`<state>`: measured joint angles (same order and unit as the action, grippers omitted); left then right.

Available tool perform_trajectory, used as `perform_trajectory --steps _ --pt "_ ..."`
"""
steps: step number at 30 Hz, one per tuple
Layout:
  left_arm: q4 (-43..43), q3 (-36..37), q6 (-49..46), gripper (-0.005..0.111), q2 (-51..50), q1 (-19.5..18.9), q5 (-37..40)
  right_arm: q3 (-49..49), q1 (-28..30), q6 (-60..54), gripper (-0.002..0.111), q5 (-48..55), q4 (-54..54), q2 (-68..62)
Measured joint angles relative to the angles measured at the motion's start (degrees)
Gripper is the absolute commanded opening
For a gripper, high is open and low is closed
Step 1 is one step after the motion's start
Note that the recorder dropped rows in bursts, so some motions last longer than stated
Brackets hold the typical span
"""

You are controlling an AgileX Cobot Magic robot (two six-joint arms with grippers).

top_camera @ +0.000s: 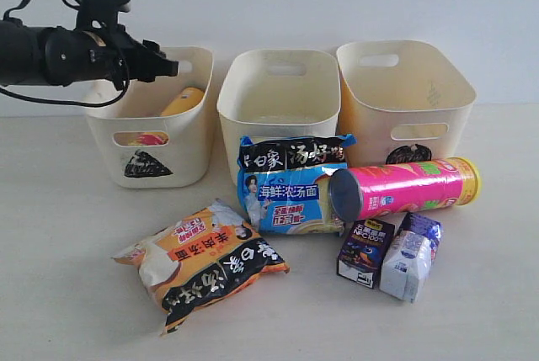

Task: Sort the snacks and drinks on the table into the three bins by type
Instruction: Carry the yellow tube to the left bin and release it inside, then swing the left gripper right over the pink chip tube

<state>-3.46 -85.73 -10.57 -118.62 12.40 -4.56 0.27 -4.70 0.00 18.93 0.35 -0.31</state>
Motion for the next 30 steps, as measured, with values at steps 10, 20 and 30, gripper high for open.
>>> perform_trajectory --steps 10,20,30 --pt "0.0 0.0 -4.88 0.004 8.23 0.0 12.82 0.0 0.0 0.0 0.0 0.0 0.0 0.0" --pt "0.0 0.0 -14.72 0.004 13.89 4.48 27.2 0.0 0.0 0.0 0.0 0.0 0.0 0.0" --pt "-0.64 4.98 -19.92 0.004 20.46 16.71 34.26 0.0 0.0 0.0 0.0 0.0 0.0 0.0"
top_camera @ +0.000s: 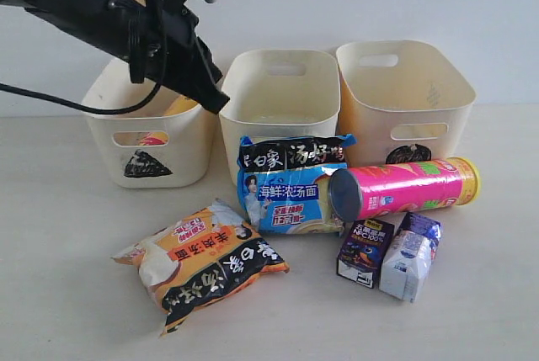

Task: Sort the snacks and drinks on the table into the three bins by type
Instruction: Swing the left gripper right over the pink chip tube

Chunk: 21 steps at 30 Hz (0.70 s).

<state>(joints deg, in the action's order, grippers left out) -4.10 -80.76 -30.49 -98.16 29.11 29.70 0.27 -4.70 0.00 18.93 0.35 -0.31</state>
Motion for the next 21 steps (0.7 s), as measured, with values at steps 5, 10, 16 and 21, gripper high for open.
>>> perform_trajectory --steps 5,10,16,21 --pt "-4.05 3.91 -6.83 0.004 3.97 1.82 0.23 0.0 0.0 0.0 0.0 0.0 0.0 0.0" --pt "-11.62 3.89 -14.81 0.004 4.34 7.05 2.4 0.0 0.0 0.0 0.0 0.0 0.0 0.0" --pt "-13.71 3.89 -16.74 0.004 4.34 12.42 3.22 0.0 0.0 0.0 0.0 0.0 0.0 0.0" --pt "-13.97 3.63 -15.08 0.004 4.34 16.5 4.08 0.0 0.0 0.0 0.0 0.0 0.0 0.0"
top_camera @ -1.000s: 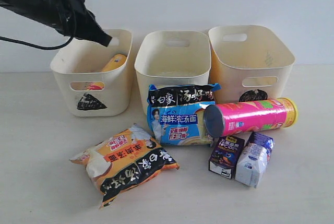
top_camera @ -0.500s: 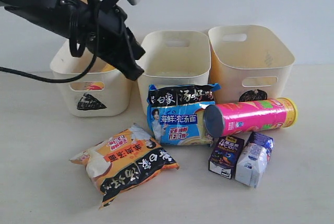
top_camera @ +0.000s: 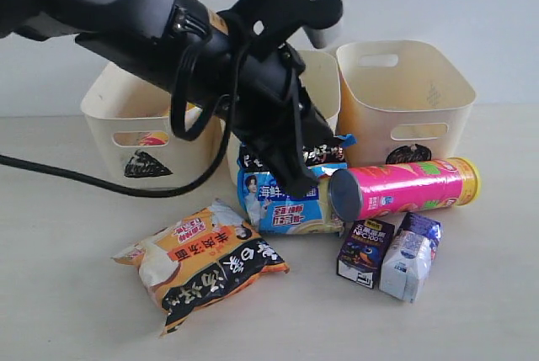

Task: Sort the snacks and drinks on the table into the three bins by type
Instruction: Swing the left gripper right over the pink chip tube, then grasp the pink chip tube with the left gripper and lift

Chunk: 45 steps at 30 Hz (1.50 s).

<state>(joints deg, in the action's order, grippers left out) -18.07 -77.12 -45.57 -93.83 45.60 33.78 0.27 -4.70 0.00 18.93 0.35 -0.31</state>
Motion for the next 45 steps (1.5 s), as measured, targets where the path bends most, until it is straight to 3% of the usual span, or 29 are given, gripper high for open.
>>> perform_trajectory --steps 7,13,16,18,20,22,34,45 --pt "0.0 -9.08 1.58 0.004 -6.96 4.34 11.32 0.0 0.0 0.0 0.0 0.0 0.0 0.0" --pt "0.0 -17.08 2.22 0.01 -14.27 5.81 14.28 0.0 0.0 0.0 0.0 0.0 0.0 0.0" --pt "0.98 -23.48 3.06 0.032 -19.67 6.17 15.87 0.0 0.0 0.0 0.0 0.0 0.0 0.0" --pt "2.65 -27.85 4.0 0.061 -23.36 6.3 18.18 0.0 0.0 0.0 0.0 0.0 0.0 0.0" --pt "3.44 -30.94 4.24 0.074 -26.52 6.3 20.13 0.0 0.0 0.0 0.0 0.0 0.0 0.0" --pt "3.75 -33.23 4.35 0.078 -29.01 6.42 21.25 0.0 0.0 0.0 0.0 0.0 0.0 0.0" --pt "15.37 -46.71 10.28 0.078 -40.23 8.13 21.37 0.0 0.0 0.0 0.0 0.0 0.0 0.0" --pt "16.7 -51.84 11.9 0.078 -44.33 6.62 18.74 0.0 0.0 0.0 0.0 0.0 0.0 0.0"
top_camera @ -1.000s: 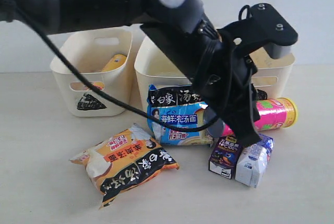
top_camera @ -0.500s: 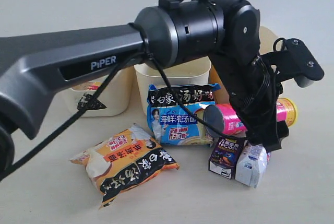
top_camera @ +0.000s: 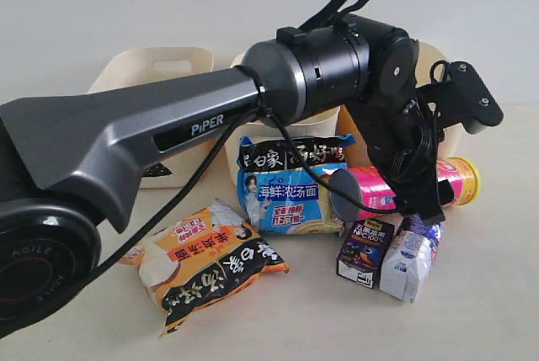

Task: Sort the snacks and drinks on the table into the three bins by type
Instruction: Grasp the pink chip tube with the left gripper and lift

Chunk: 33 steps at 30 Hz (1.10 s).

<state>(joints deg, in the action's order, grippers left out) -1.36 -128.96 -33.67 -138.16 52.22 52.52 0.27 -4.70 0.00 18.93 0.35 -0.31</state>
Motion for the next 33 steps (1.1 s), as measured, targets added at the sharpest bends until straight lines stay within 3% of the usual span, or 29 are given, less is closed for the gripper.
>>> perform_trajectory --steps 33 --pt "2.55 -0.11 1.07 0.078 -4.55 -1.19 -6.04 0.0 0.0 0.0 0.0 0.0 0.0 0.0"
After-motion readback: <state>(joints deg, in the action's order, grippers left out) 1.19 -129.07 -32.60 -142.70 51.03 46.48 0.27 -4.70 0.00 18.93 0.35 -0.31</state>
